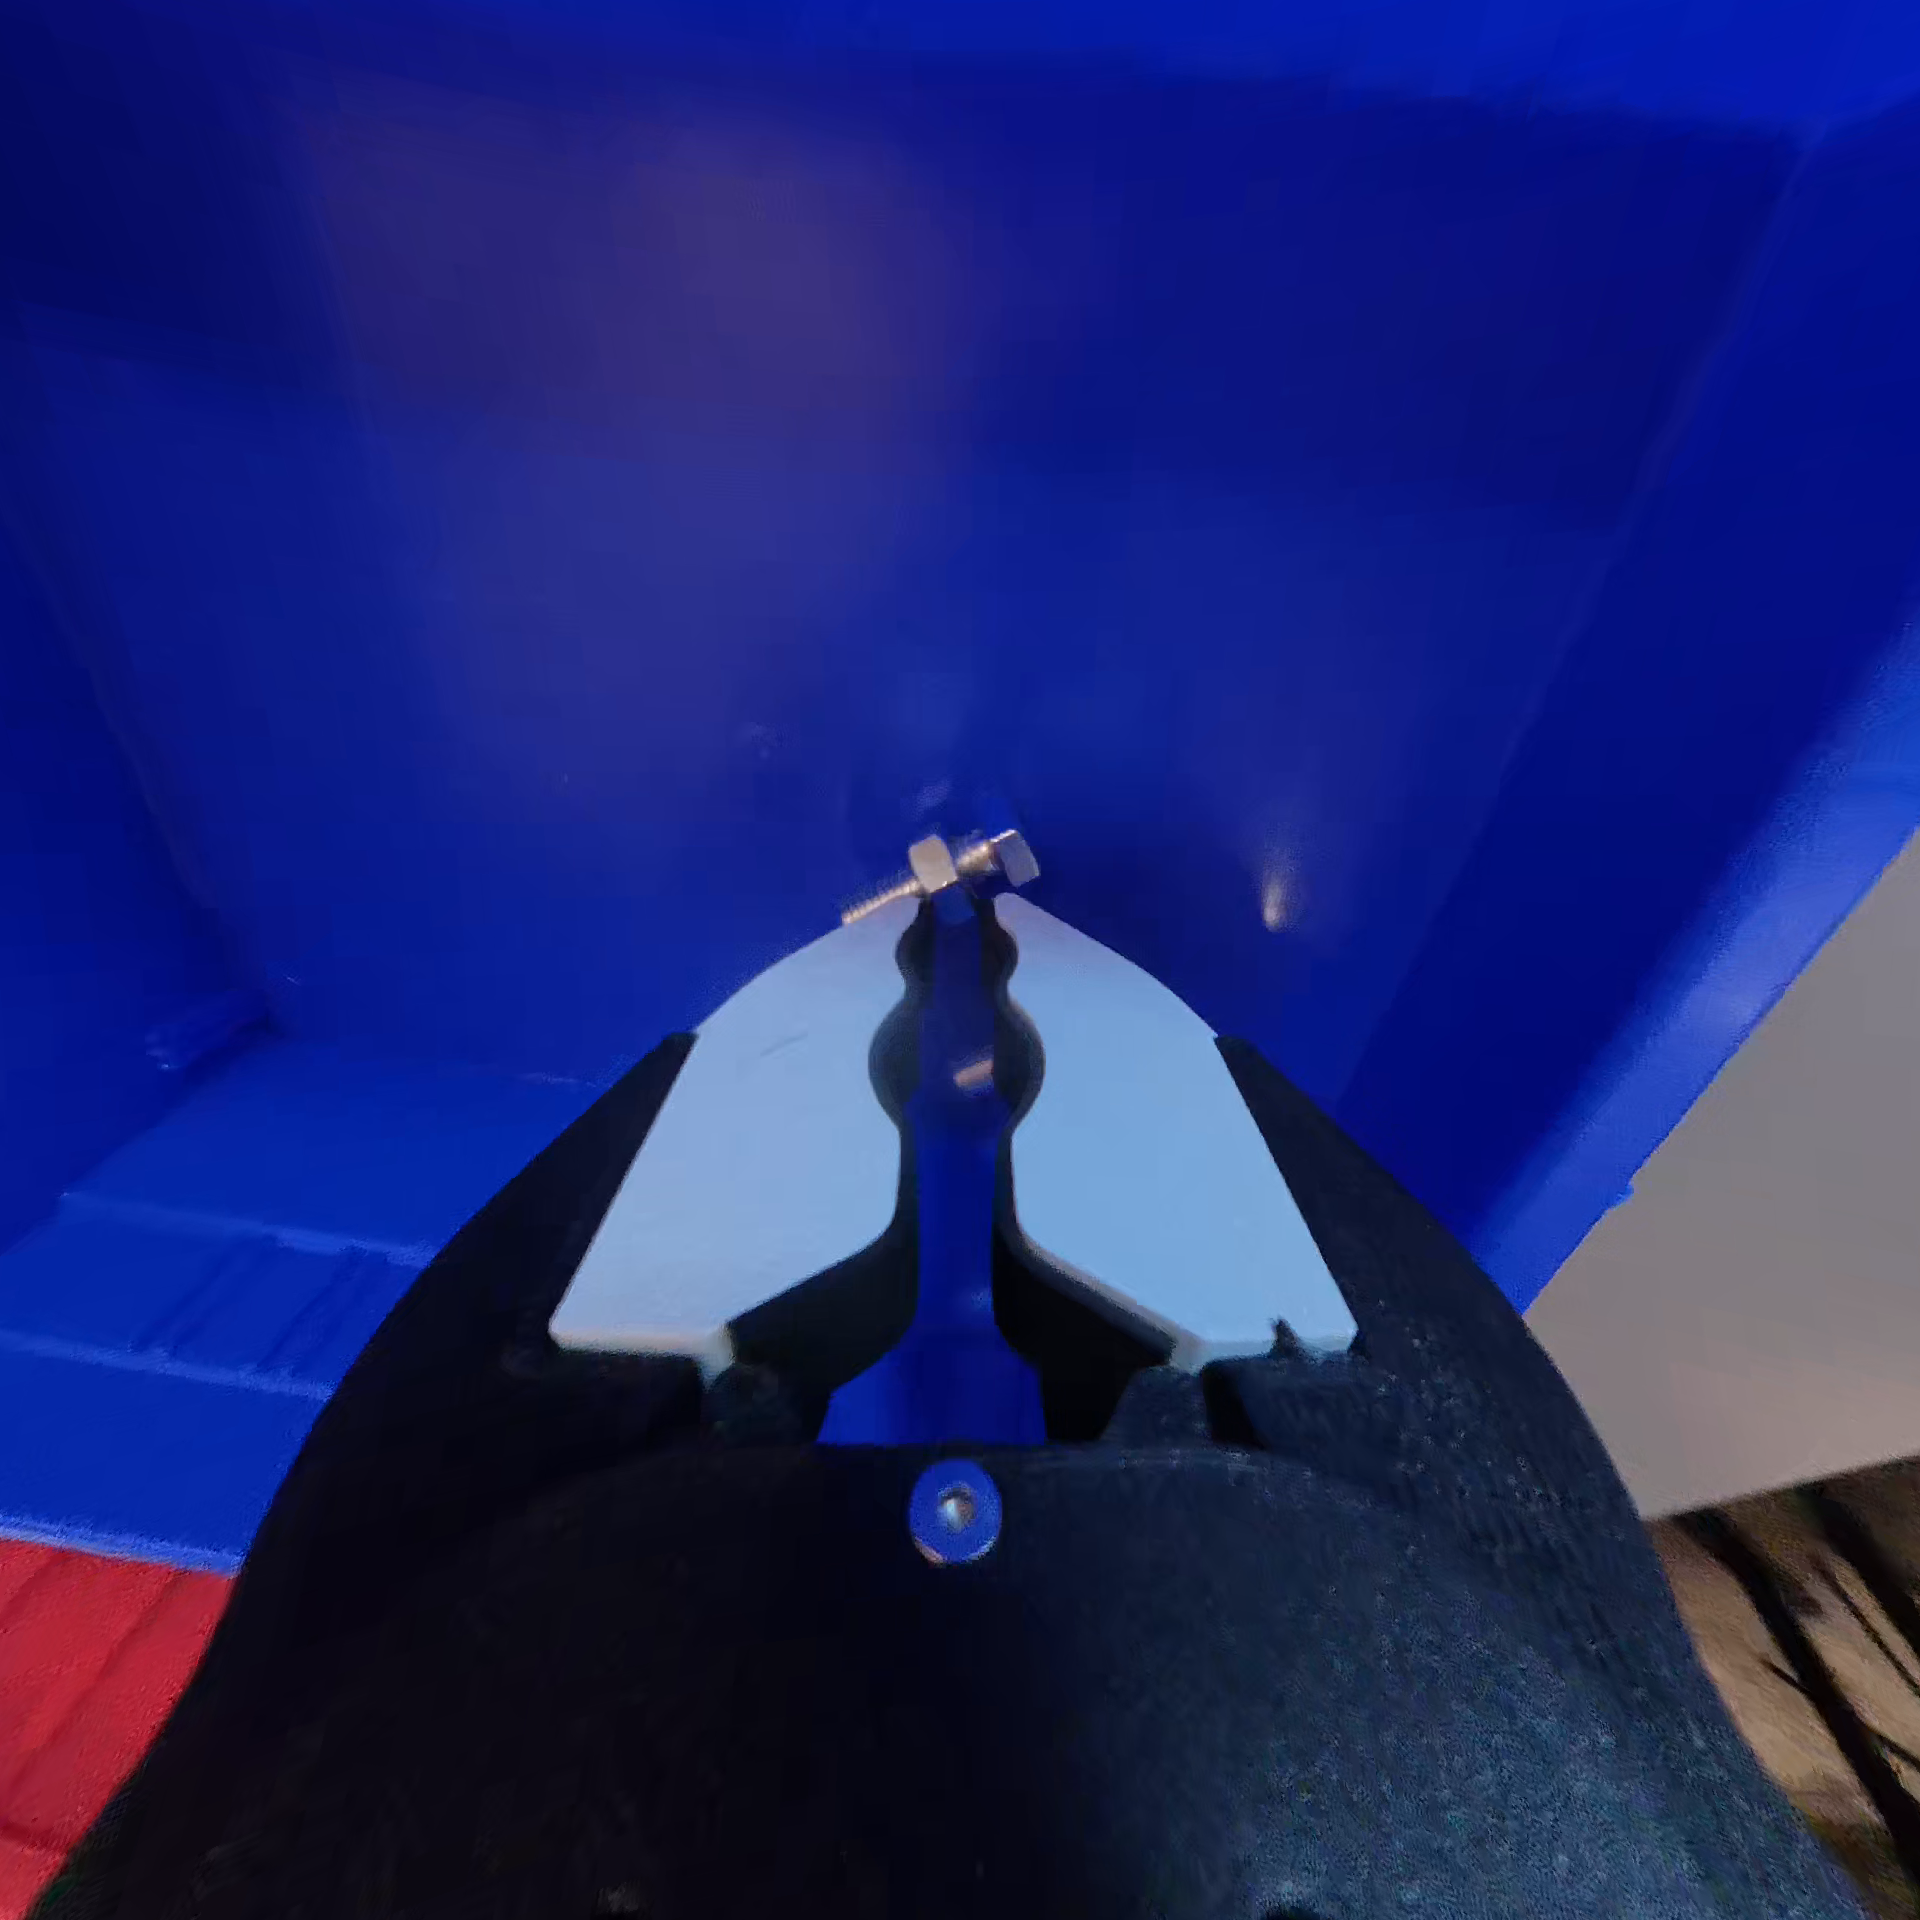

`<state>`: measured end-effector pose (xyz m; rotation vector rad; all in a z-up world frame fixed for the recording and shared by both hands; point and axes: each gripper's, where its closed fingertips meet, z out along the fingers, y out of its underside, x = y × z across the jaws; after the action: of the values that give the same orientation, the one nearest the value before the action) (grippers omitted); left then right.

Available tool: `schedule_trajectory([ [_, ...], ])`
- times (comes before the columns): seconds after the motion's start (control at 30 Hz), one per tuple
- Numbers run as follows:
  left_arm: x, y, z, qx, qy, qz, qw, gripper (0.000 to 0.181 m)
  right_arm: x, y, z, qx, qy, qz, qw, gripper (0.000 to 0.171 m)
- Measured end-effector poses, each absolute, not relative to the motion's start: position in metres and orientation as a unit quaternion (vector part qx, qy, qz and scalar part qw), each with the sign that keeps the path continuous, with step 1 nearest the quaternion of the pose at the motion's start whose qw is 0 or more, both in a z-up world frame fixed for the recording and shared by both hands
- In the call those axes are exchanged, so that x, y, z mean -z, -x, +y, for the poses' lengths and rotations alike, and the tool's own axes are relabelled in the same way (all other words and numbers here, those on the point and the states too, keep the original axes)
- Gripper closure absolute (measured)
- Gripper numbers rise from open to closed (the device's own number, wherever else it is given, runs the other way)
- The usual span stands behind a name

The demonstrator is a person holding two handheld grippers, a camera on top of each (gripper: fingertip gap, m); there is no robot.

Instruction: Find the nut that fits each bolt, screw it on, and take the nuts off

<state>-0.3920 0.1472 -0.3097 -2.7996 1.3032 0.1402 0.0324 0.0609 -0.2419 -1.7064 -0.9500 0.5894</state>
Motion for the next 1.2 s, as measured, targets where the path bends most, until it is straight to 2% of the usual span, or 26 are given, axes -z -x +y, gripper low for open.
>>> schedule_trajectory([
  [0.17, 0.31, 0.382, 0.144, -0.062, 0.892, 0.443, 0.068, 0.173, 0.246, -0.027, 0.059, -0.251, 0.713, -0.402, 0.516, 0.149],
  [0.4, 0.301, 0.383, 0.148, -0.024, 0.904, 0.419, 0.08, 0.168, 0.246, -0.025, 0.056, -0.242, 0.71, -0.41, 0.519, 0.15],
  [0.53, 0.309, 0.383, 0.136, 0.022, 0.918, 0.395, 0.023, 0.142, 0.247, -0.025, 0.056, -0.245, 0.712, -0.408, 0.516, 0.15],
  [0.67, 0.315, 0.391, 0.132, -0.019, 0.886, 0.463, -0.006, 0.137, 0.249, -0.025, 0.057, -0.244, 0.713, -0.411, 0.513, 0.15],
  [0.77, 0.32, 0.399, 0.138, -0.051, 0.866, 0.497, -0.024, 0.142, 0.252, -0.024, 0.057, -0.245, 0.715, -0.412, 0.509, 0.15],
  [0.9, 0.325, 0.397, 0.136, -0.02, 0.867, 0.497, -0.046, 0.169, 0.253, -0.024, 0.055, -0.243, 0.715, -0.415, 0.508, 0.15],
  [0.93, 0.325, 0.396, 0.137, -0.02, 0.865, 0.499, -0.042, 0.17, 0.253, -0.025, 0.055, -0.243, 0.715, -0.415, 0.508, 0.15],
  [1.03, 0.309, 0.386, 0.145, -0.035, 0.855, 0.518, 0.014, 0.17, 0.25, -0.024, 0.054, -0.246, 0.709, -0.415, 0.514, 0.15],
  [1.1, 0.281, 0.361, 0.145, -0.022, 0.849, 0.523, 0.075, 0.171, 0.248, -0.02, 0.054, -0.23, 0.699, -0.428, 0.524, 0.15],
  [1.2, 0.246, 0.308, 0.122, 0.013, 0.828, 0.548, 0.118, 0.171, 0.246, -0.004, 0.05, -0.181, 0.669, -0.478, 0.54, 0.15],
])
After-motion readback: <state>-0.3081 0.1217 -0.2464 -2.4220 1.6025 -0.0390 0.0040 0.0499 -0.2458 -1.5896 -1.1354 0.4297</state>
